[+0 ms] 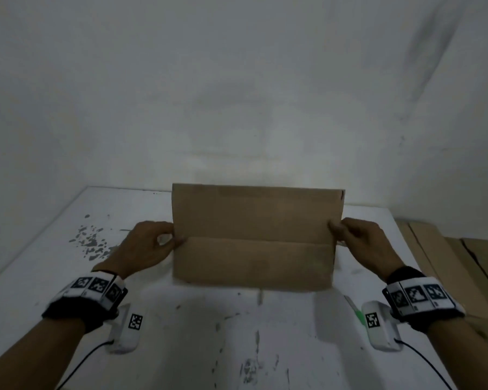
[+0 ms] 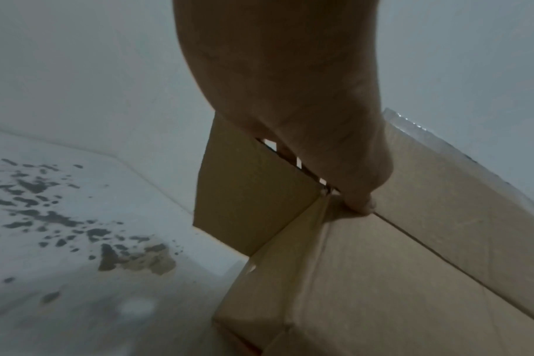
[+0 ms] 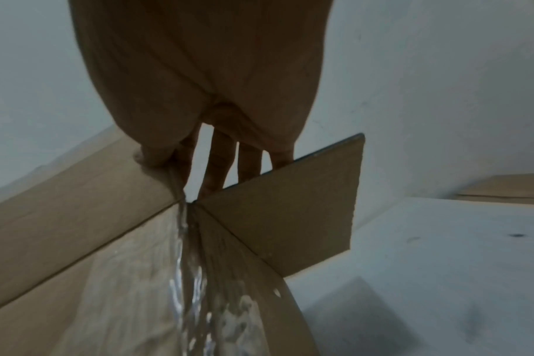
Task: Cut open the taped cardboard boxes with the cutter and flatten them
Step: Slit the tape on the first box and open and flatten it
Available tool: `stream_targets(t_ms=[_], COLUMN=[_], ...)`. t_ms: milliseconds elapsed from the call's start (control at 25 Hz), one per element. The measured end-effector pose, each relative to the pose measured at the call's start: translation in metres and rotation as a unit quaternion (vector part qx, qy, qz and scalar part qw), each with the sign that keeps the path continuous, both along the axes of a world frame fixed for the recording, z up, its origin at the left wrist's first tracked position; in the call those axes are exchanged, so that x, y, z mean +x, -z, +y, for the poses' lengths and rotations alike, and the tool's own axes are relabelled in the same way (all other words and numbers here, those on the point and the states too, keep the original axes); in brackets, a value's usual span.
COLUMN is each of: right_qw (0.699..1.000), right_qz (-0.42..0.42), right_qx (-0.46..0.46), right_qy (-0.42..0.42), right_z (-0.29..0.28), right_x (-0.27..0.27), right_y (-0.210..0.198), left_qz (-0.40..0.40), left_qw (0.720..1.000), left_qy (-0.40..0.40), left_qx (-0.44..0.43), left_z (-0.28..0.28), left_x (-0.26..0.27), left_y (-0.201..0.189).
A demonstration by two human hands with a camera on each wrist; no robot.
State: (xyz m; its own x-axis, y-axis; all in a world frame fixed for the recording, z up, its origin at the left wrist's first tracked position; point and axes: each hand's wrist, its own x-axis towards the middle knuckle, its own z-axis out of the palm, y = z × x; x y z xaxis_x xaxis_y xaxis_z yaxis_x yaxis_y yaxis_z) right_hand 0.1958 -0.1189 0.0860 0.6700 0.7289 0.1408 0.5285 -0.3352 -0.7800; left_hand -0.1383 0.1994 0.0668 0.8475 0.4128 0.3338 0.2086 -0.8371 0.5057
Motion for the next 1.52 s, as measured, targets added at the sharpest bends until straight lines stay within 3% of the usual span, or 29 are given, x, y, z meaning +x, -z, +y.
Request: stream_targets(t_ms=[120,200,400,600,680,880,1080,1320,1520], right_qw=[0.998,0.997,0.994,0.988,0.984,0.971,0.956,0.953,0.957], right_qz=[0.013,-0.017,-0.061,-0.019,-0.005,0.032,0.065,0.109,0.151], right_qx=[0.049,0.045,-0.026,-0.117,-0.136,-0.204,-0.237,-0.211,-0.161], right_qy=[0.035,0.057,0.086,0.101,0.112,0.123,0.161,0.187,0.19], right_z=[0.018,0.028,0.046,0.063,0.071,0.085,0.085,0.088,0.084], right_x=[0.009,0.015,0.037,0.049,0.052,0.06,0.066,0.08,0.077], right_y=[-0.023,-0.039,-0.054,-0.038,-0.03,0.001,0.038,0.048,0.045], left_qz=[-0.035,-0.028,0.078,0.179,0.18,0.204,0.148,0.138,0.13], left_qw=[0.998,0.997,0.989,0.965,0.961,0.95,0.938,0.927,0.929], left_qy=[-0.034,-0.075,-0.121,-0.15,-0.164,-0.171,-0.098,-0.149,-0.172], left_qx=[0.039,0.018,-0.021,-0.116,-0.13,-0.161,-0.297,-0.316,-0.301], left_z=[0.01,0.013,0.018,0.029,0.029,0.024,0.02,0.003,0.002], left_x=[0.015,0.025,0.048,0.07,0.074,0.07,0.053,0.054,0.071], left_y=[-0.022,-0.038,-0.072,-0.087,-0.089,-0.061,-0.016,0.02,0.029])
